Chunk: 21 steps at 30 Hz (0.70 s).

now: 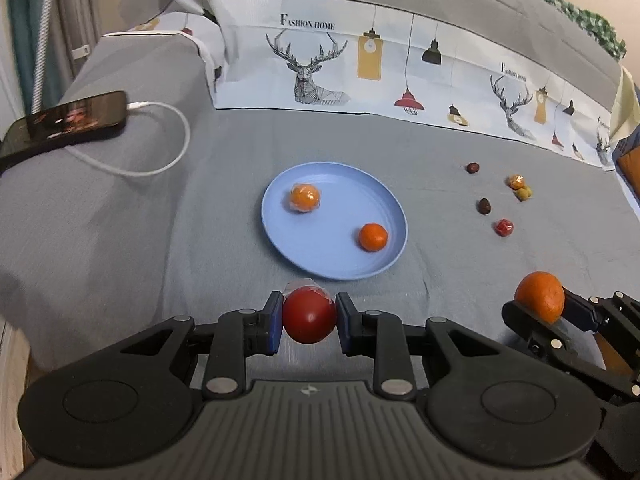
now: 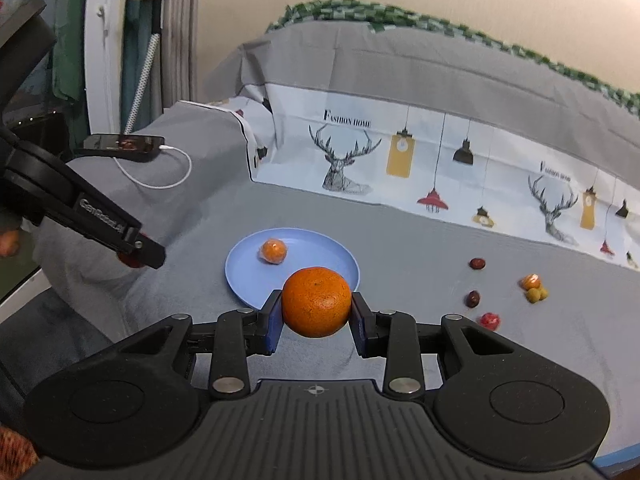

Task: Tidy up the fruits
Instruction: 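Carry both fruits over the blue plate and release them onto it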

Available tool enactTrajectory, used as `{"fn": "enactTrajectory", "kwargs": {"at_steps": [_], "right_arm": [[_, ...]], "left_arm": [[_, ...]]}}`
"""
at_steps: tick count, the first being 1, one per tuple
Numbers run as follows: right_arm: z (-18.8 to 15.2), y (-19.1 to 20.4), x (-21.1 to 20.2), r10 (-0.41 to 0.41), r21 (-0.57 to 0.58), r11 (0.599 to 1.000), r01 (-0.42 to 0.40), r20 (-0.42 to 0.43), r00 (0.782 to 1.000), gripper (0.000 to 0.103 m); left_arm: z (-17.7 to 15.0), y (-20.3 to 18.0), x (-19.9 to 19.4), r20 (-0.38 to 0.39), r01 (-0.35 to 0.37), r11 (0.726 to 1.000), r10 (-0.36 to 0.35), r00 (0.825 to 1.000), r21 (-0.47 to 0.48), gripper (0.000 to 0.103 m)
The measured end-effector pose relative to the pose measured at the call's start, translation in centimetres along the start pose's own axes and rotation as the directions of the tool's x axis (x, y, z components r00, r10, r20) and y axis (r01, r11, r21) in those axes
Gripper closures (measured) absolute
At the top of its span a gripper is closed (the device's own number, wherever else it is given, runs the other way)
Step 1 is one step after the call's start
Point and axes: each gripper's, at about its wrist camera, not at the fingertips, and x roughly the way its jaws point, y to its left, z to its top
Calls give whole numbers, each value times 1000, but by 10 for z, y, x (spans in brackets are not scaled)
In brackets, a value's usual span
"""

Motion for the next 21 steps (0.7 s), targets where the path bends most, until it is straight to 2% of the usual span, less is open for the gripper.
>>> {"fn": "enactTrajectory", "kwargs": {"at_steps": [4,12,21], "right_arm": [[11,-6,32,-2,40,999,4,-37,999,67],[30,-12,100,-1,47,999,4,-67,998,67],[33,-17,174,0,33,999,4,-119,993,67]], "left_arm": [[19,-3,30,-27,1,1000,-1,1000,5,73],[62,7,77,-23,-37,999,36,999,-14,73],[80,5,149,-88,-52,998,53,995,19,73]]}}
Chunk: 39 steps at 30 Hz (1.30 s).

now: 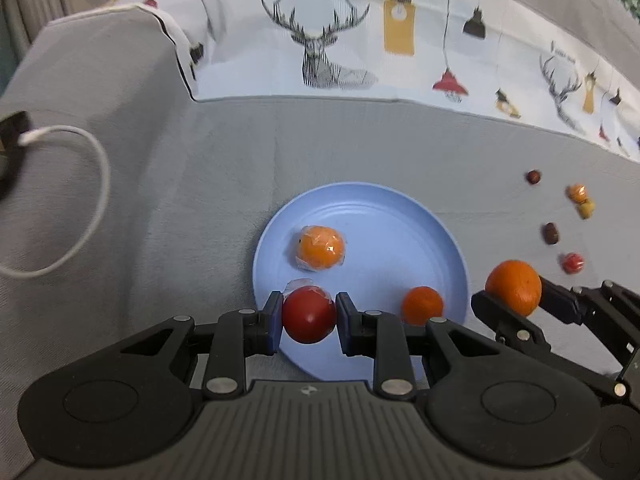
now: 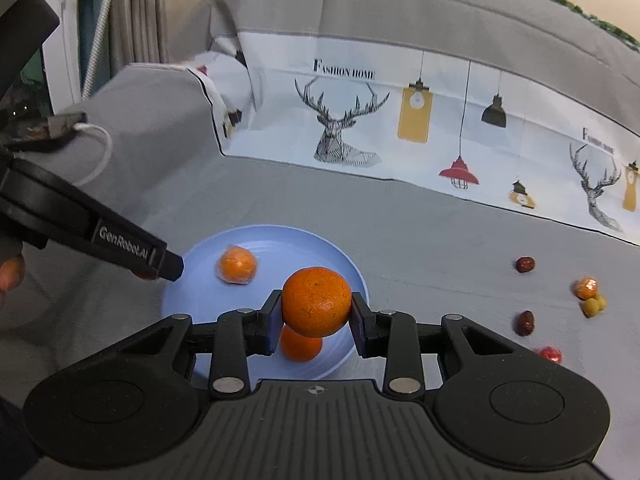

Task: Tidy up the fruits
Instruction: 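Carry both fruits over the blue plate and release them onto it, then withdraw both grippers from the plate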

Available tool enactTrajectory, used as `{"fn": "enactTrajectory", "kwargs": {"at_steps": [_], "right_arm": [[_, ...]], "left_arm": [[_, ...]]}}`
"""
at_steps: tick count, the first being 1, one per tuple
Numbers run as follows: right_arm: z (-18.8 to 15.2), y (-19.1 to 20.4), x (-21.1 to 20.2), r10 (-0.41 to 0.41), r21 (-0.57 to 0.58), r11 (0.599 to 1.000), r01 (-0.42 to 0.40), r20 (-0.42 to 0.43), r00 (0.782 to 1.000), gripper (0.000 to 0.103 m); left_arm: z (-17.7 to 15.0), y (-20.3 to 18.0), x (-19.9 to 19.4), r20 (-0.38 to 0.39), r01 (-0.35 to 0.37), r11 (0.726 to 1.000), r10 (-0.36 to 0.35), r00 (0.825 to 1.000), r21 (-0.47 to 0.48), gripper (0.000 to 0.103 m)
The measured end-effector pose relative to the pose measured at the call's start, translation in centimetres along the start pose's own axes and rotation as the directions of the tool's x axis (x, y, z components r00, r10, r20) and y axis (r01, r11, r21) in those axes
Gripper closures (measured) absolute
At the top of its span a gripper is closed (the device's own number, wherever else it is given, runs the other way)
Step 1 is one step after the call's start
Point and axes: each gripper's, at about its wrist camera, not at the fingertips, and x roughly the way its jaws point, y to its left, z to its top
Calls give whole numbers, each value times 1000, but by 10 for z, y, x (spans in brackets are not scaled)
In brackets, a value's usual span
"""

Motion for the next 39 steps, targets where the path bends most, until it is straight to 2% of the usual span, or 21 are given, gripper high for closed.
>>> {"fn": "enactTrajectory", "kwargs": {"at_steps": [5,6,8,9,10,11,12,14,17,21,23,29,39], "right_arm": [[3,-2,37,-11,-11,1000,11,-42,999,67],[3,-2,42,-12,-14,1000,11,-50,999,67],[6,-2,54,-8,-13,1000,7,-67,998,66],[8,-2,60,3,-15,1000,-5,-80,997,63],[10,-1,64,5,-15,1000,-7,-91,996,57],[13,-1,65,-1,-16,1000,0,-94,996,37],[16,0,63,-14,-20,1000,12,-99,995,25],[17,0,49,-23,-18,1000,22,-73,997,21],[8,-2,12,34,23,999,-32,-81,996,10],[-23,-3,-42,97,100,991,-83,-140,985,6],[-40,2,-74,109,130,987,-91,-139,984,5],[-50,14,-140,22,84,996,-23,20,1000,3],[-63,9,-204,-41,82,996,28,164,986,1]], "left_arm": [[9,-2,34,-24,-9,1000,10,1000,26,72],[10,-3,37,-10,-8,999,9,1000,38,69],[11,-4,39,48,-41,997,38,998,61,32],[12,-4,38,72,-66,996,61,996,66,5],[12,-4,34,102,-87,994,80,992,65,1],[11,-3,28,131,-95,993,86,988,66,1],[10,-3,23,134,-96,992,85,987,78,1],[6,-1,13,102,-100,991,91,991,89,1],[-16,6,-12,64,-89,994,84,994,69,0],[-55,11,-50,12,-84,996,83,996,40,0],[-72,11,-71,-7,-75,997,76,997,30,0],[-102,-7,-125,64,-81,996,79,995,35,0],[-124,-30,-178,147,-88,995,81,986,38,0]]}}
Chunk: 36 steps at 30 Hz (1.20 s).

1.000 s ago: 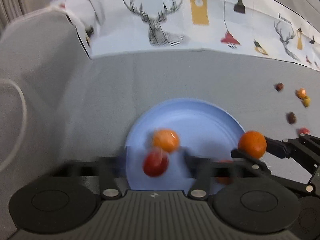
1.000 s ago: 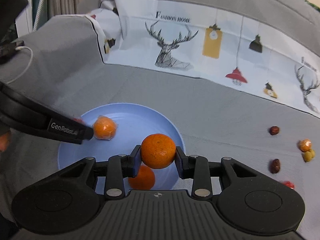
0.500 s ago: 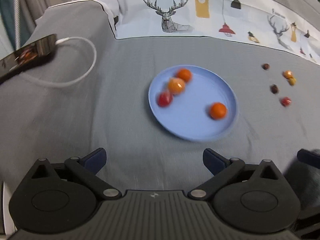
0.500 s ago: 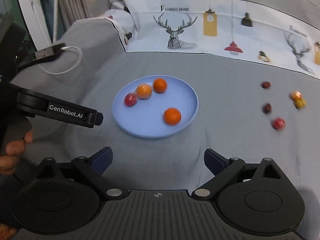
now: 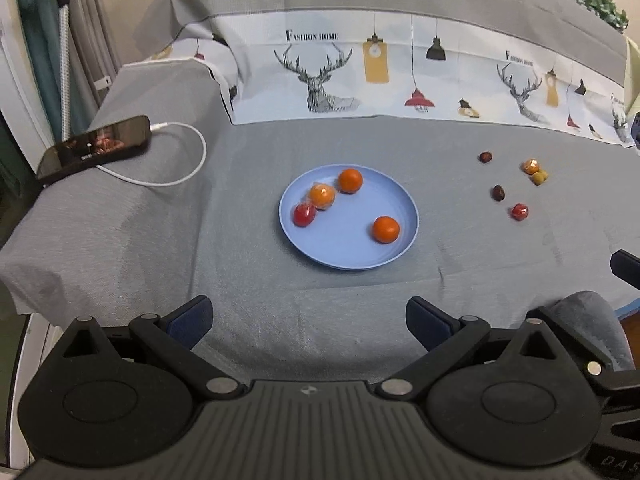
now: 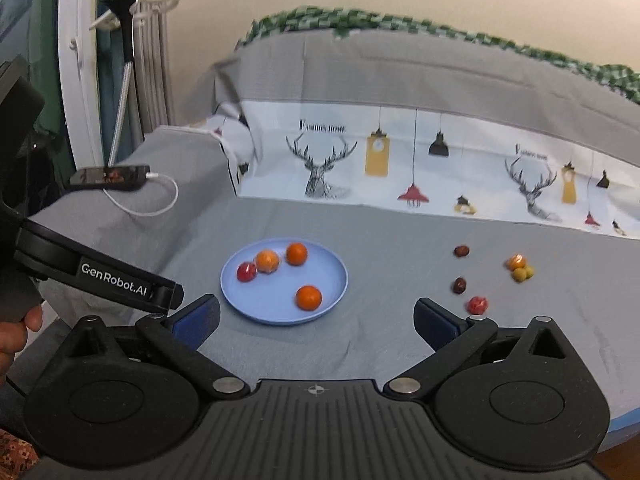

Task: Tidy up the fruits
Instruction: 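Withdraw both grippers from the plate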

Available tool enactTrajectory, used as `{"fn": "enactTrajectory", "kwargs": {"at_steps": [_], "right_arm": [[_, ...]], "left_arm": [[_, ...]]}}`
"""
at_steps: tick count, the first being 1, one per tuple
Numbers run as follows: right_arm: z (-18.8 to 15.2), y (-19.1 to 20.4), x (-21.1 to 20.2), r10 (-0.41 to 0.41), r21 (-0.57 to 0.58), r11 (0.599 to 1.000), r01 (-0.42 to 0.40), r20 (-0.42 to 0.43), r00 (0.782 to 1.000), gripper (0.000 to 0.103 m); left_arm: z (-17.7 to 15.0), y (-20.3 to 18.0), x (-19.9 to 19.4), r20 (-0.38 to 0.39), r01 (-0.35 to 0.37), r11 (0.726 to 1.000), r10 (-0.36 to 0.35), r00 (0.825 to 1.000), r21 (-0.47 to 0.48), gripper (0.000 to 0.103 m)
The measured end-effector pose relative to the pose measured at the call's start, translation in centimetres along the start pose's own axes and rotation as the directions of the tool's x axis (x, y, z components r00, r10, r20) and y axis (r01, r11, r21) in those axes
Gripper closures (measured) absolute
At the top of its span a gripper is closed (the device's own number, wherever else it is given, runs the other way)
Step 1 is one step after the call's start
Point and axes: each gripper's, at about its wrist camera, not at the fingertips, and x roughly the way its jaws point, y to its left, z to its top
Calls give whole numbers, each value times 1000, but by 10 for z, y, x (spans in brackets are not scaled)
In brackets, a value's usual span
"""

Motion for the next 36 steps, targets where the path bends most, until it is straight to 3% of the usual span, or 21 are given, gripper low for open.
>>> {"fn": "enactTrajectory", "kwargs": {"at_steps": [6,16,36], "right_arm": [[-1,3,-19,3,-13,1000,-2,52,999,1],[-2,2,-28,-10,-6,1000,11,73,997,1],[-5,-5,-20,1,58,998,-5,55,998,1]], "left_arm": [[-2,-1,-22,55,-9,1000,9,998,6,0],[-1,-4,-35,85,-8,1000,6,996,18,0],[0,-5,-27,59,-37,999,36,998,23,0]]}}
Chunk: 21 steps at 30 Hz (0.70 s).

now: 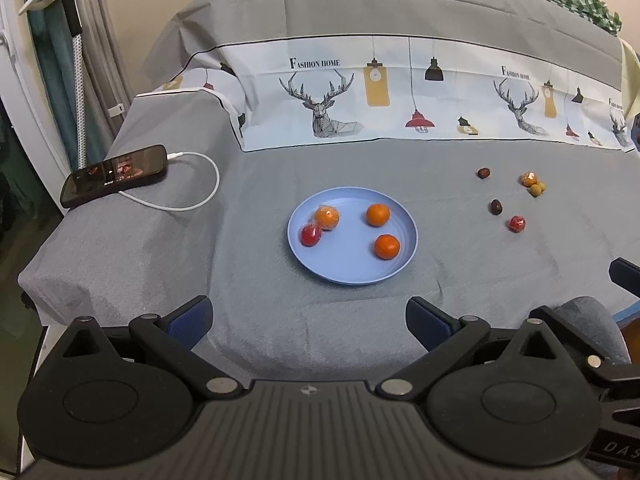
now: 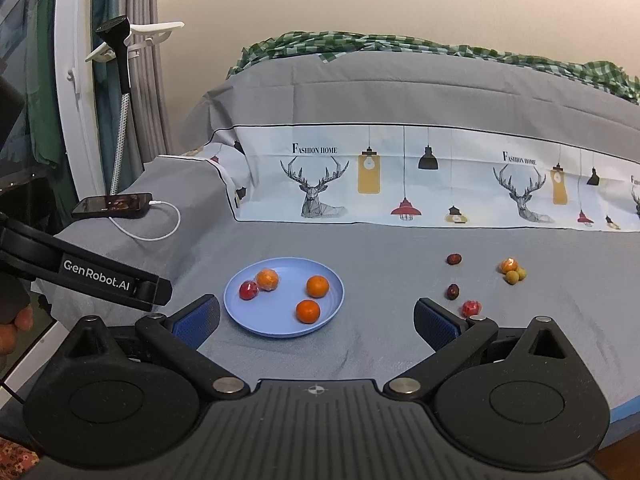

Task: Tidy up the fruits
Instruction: 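Withdraw both grippers from the plate, then grasp a red date with the left gripper while the right gripper grasps a yellow fruit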

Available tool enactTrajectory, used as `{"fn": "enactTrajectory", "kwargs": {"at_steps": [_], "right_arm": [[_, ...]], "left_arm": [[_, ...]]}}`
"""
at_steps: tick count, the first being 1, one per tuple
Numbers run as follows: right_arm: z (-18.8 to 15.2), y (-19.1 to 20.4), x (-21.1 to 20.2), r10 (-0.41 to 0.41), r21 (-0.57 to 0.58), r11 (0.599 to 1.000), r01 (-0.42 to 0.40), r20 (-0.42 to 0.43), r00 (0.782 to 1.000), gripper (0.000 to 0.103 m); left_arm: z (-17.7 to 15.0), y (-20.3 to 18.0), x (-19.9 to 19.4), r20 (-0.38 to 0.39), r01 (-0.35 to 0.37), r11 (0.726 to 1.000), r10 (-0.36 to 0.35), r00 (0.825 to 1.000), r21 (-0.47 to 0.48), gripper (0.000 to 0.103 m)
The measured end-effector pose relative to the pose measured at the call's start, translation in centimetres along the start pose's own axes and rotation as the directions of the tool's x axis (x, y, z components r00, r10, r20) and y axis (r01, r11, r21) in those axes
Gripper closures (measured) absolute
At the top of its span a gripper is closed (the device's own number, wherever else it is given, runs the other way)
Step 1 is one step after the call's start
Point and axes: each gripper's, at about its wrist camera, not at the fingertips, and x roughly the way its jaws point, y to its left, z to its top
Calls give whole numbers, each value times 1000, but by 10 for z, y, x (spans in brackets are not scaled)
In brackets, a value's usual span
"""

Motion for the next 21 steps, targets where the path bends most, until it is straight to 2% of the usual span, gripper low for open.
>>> {"fn": "enactTrajectory", "kwargs": {"at_steps": [21], "right_arm": [[-3,-10,16,14,37,999,-12,-44,999,1]], "left_arm": [[6,-5,16,-32,-18,1000,19,999,19,0]]}}
